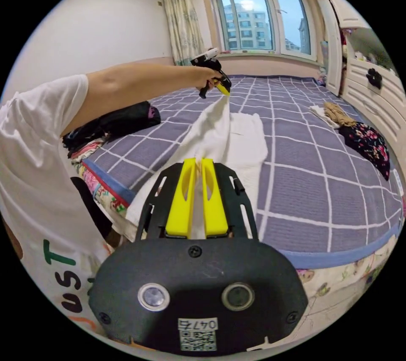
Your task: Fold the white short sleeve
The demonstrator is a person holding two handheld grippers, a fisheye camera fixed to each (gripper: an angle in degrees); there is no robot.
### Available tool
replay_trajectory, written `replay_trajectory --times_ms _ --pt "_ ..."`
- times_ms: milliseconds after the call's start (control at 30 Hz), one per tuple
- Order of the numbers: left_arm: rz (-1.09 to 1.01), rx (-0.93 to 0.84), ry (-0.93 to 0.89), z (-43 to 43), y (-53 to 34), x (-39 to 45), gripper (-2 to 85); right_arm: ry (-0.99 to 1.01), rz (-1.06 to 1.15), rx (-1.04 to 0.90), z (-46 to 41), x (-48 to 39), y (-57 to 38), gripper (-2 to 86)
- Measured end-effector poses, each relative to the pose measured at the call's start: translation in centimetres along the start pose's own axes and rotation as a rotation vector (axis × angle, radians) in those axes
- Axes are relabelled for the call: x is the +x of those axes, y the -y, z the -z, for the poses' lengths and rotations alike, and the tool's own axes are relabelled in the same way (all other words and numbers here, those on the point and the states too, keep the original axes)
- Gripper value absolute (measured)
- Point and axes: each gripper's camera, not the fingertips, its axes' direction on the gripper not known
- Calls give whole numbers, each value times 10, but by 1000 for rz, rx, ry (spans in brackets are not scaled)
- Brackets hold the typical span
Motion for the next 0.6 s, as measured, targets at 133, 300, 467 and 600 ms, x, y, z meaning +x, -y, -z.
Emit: replay_trajectory --times_ms 133,300,467,600 --pt "-60 -57 117 -59 4 88 -5 -77 -83 -86 8 47 -23 2" --pt "-59 -69 218 -102 -1 145 -5 -14 -157 -118 14 76 -38 3" --pt "-5 51 286 -83 -14 171 -5 21 -101 -6 41 77 -42 3" --pt "52 119 260 -69 -24 170 -3 -2 -95 50 61 74 -44 4"
